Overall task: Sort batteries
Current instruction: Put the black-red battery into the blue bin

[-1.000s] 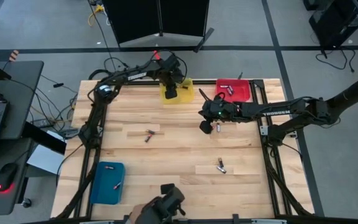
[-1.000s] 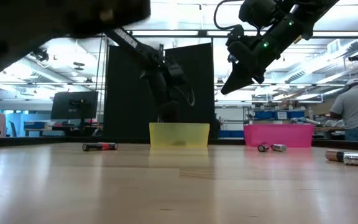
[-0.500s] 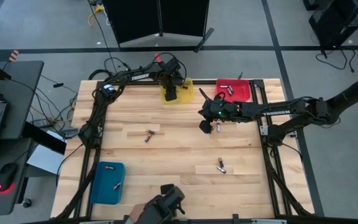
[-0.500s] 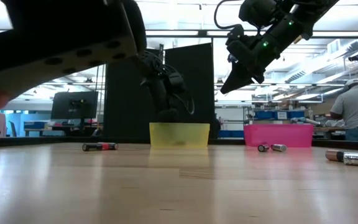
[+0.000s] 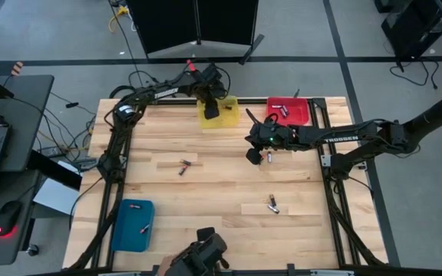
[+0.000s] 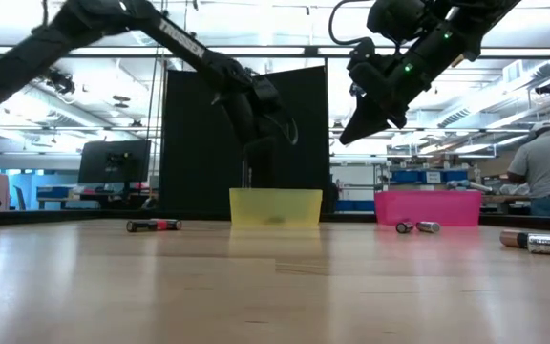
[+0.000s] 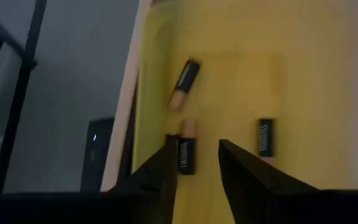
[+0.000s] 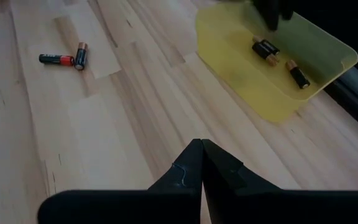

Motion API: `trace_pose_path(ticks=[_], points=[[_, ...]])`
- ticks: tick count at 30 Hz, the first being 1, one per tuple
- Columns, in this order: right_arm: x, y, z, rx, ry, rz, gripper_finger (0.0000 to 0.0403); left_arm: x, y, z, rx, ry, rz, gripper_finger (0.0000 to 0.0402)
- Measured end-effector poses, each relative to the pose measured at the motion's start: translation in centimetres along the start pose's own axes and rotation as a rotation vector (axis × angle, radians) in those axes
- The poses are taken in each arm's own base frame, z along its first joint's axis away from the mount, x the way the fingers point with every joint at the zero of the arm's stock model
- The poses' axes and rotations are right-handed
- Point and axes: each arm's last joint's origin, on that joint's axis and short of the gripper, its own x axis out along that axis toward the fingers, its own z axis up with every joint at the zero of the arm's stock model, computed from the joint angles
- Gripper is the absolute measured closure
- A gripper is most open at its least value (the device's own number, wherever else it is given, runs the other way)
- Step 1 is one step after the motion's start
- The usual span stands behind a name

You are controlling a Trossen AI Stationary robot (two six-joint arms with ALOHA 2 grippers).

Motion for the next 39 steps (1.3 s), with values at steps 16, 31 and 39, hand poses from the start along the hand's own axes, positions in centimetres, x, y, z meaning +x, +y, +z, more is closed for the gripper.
trace_pose_path(ticks=[16, 31, 39], points=[[-0.3, 1.1, -0.5, 0.026, 0.027, 0.031, 0.0388, -6.2, -7.0, -7.0, -0.045, -0.503, 0.069, 0.0389], [3.6, 4.3, -3.8, 0.099, 0.202, 0.091, 0.0352, -9.6, -17.2, -16.4, 0.023, -1.098, -0.005, 0.0390], [1.4, 4.6, -2.7, 0.012, 0.320, 0.107, 0.0289, -8.9, -18.3, -19.3, 0.025, -1.140, -0.015, 0.0390]])
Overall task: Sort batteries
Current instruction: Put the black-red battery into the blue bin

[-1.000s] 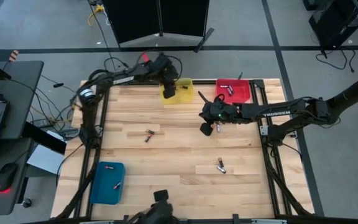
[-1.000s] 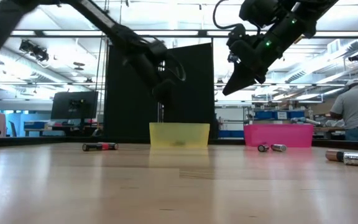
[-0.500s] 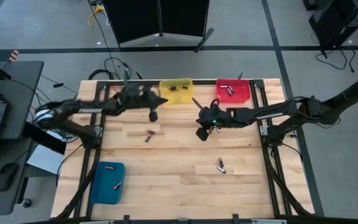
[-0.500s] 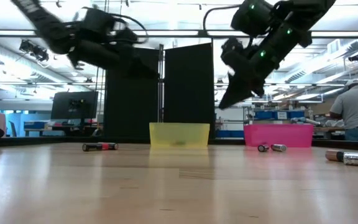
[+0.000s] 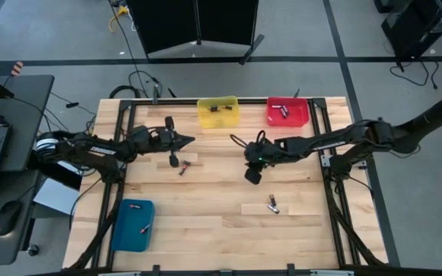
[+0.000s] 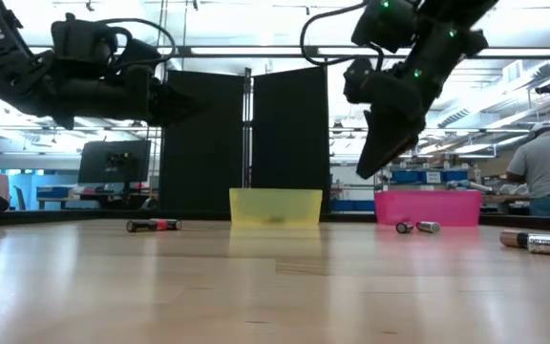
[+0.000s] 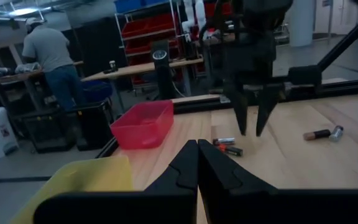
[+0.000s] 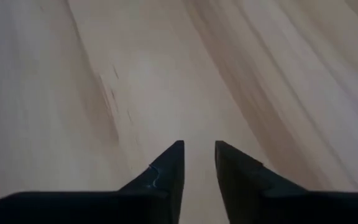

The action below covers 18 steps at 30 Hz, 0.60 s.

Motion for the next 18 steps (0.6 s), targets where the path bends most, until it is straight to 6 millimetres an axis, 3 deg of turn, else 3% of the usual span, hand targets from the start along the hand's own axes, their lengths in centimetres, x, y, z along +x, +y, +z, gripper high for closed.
trace_pose_path(ticks=[8, 13, 18], points=[[-0.9, -1.8, 1.8, -0.281, 0.095, -0.085, 0.0238, -0.2, -0.1, -0.3, -0.020, 0.013, -0.002, 0.0389], [0.5, -2.6, 1.6, -0.483, 0.249, -0.092, 0.0237, -0.1, -0.2, -0.3, -0.021, 0.017, -0.015, 0.0389], [1.9, -2.1, 2.0, -0.655, 0.360, -0.066, 0.0236, -0.1, -0.3, -0.4, -0.023, 0.028, -0.029, 0.0389]])
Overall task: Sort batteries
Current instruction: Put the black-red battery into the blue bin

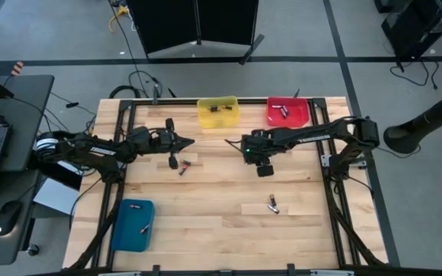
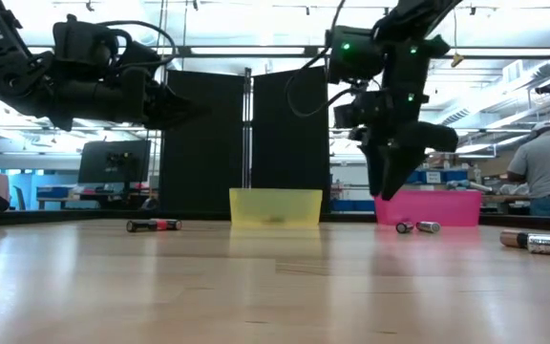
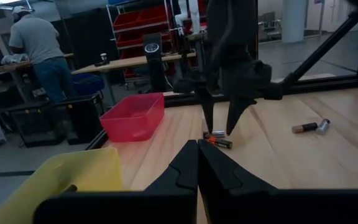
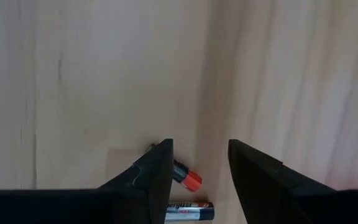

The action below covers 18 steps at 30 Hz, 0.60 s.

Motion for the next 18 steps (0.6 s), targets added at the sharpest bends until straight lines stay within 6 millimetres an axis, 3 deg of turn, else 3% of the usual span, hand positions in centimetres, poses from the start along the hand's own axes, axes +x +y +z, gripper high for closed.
trace_pose_path(ticks=[10, 18], points=[[3.1, 0.8, 1.1, -0.177, 0.157, 0.066, 0.0236, -0.1, -0.2, -0.3, -0.007, 0.024, -0.010, 0.0389], [2.1, 1.1, 1.0, -0.250, 0.166, 0.055, 0.0236, -0.1, -0.3, -0.4, -0.009, 0.028, -0.017, 0.0389]])
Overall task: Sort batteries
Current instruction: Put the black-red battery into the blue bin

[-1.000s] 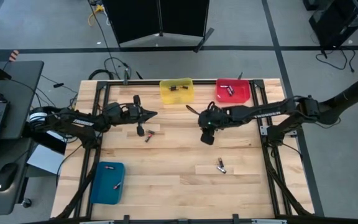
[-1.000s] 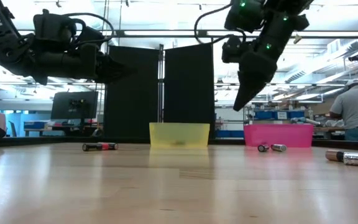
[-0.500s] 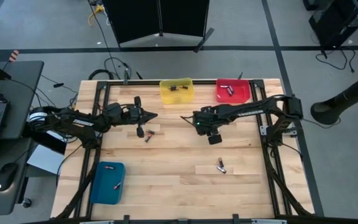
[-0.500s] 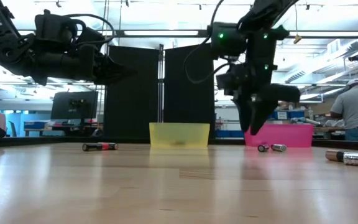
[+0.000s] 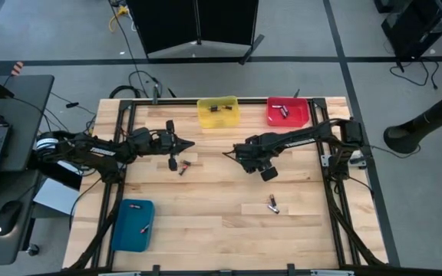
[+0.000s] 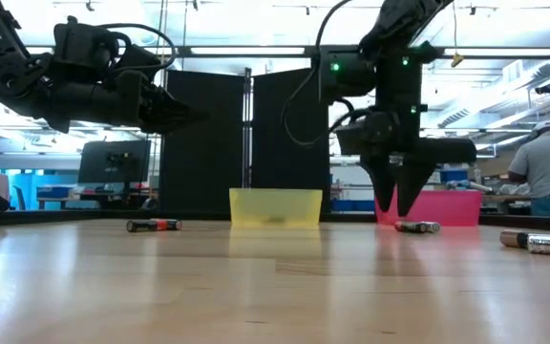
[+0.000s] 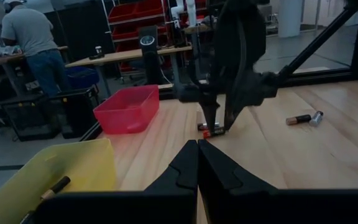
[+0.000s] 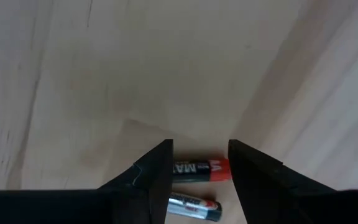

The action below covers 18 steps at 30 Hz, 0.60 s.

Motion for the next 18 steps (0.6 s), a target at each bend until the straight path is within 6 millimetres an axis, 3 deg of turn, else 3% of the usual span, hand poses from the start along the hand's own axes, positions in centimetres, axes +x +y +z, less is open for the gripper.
trace_pose_path(ticks=[6, 13, 18], points=[[-0.7, -0.3, -0.5, 0.212, -0.003, -0.002, 0.0238, 0.0, 0.0, 0.0, -0.006, 0.002, -0.002, 0.0389], [-0.1, -1.5, -1.2, 0.800, -0.003, 0.111, 0.0238, 0.0, -0.1, 0.0, -0.006, 0.002, -0.005, 0.0389], [0.4, -2.3, -2.1, 1.044, 0.030, 0.074, 0.0238, 0.0, -0.1, 0.0, -0.007, 0.002, -0.007, 0.0389]])
